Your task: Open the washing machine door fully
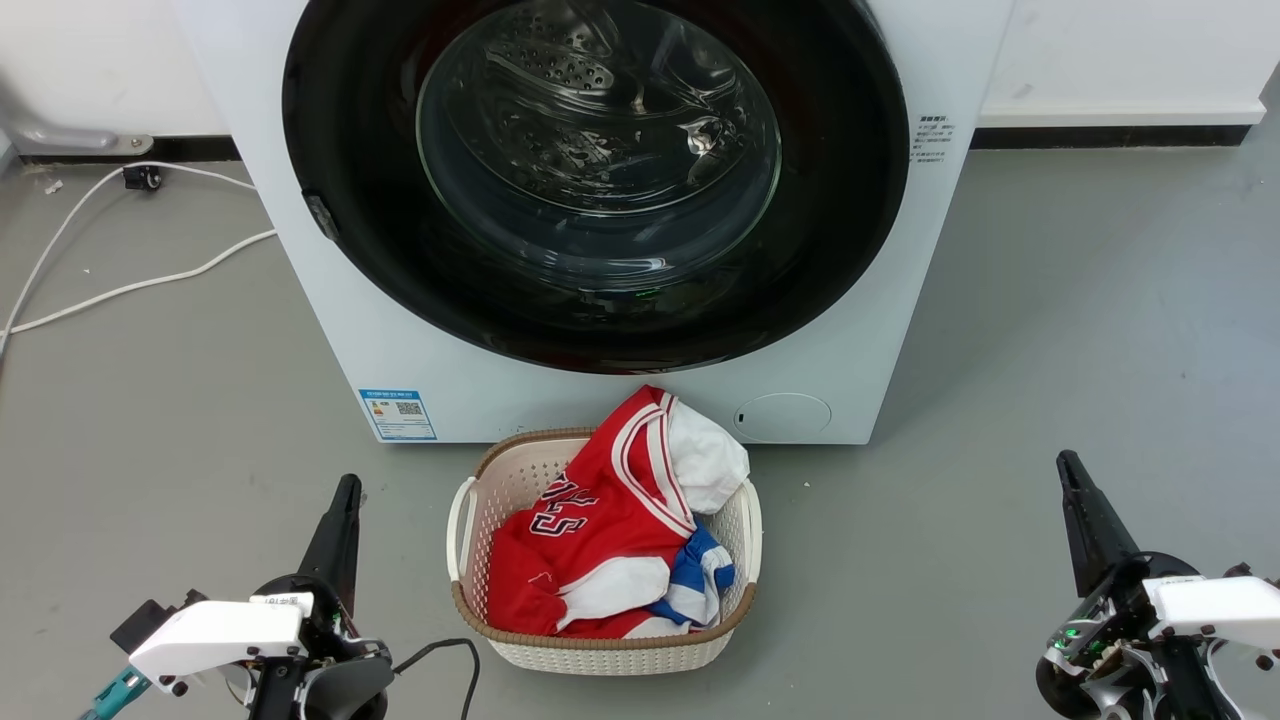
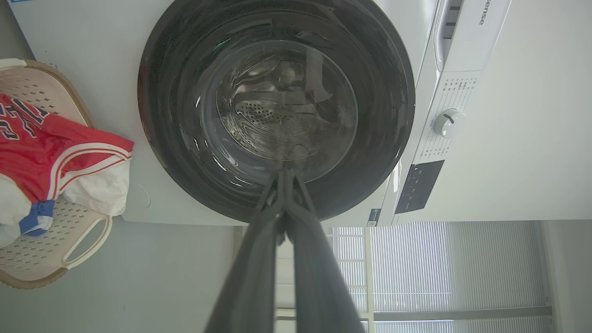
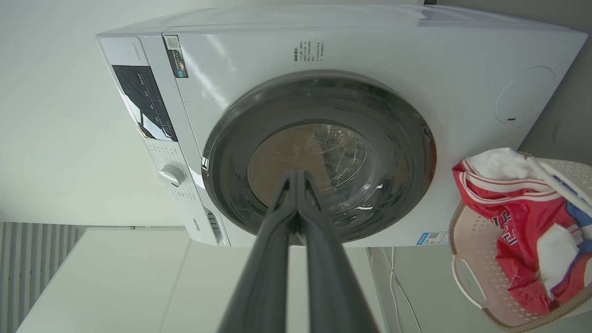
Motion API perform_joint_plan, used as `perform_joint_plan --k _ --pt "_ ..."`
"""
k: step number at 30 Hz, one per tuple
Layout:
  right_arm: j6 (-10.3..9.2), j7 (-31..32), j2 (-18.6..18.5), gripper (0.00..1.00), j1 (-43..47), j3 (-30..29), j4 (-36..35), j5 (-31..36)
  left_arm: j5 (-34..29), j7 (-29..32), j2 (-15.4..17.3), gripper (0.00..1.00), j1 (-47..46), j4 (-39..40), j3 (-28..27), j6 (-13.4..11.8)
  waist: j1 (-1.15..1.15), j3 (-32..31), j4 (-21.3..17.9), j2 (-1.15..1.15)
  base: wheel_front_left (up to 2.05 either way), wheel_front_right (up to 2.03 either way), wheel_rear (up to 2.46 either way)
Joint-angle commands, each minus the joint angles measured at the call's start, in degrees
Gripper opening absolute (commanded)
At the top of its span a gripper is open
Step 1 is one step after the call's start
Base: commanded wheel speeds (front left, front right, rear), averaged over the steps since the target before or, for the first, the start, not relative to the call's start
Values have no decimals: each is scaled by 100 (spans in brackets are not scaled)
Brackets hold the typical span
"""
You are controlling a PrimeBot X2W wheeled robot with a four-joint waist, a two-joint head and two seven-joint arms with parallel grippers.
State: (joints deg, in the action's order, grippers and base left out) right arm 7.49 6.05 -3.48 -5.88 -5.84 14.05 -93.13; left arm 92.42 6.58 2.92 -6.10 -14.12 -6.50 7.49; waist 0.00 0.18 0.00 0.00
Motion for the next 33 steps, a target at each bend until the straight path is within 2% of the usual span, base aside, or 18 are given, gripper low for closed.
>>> perform_joint_plan --k 1,26,27,33 --pt "0 9 16 0 -64 -7 5 35 -1 13 -12 0 -35 3 -17 16 0 0 0 0 0 0 0" --pt "0 31 33 0 -67 -29 6 45 0 12 -12 0 -35 3 -15 16 0 0 0 0 0 0 0" --pt "0 11 12 100 -1 -22 1 27 0 0 0 100 0 0 -1 0 0 0 0 0 0 0 0" --pt "-1 -90 29 100 187 16 119 90 -25 -100 -13 100 168 -95 66 -1 0 1 0 0 0 0 0"
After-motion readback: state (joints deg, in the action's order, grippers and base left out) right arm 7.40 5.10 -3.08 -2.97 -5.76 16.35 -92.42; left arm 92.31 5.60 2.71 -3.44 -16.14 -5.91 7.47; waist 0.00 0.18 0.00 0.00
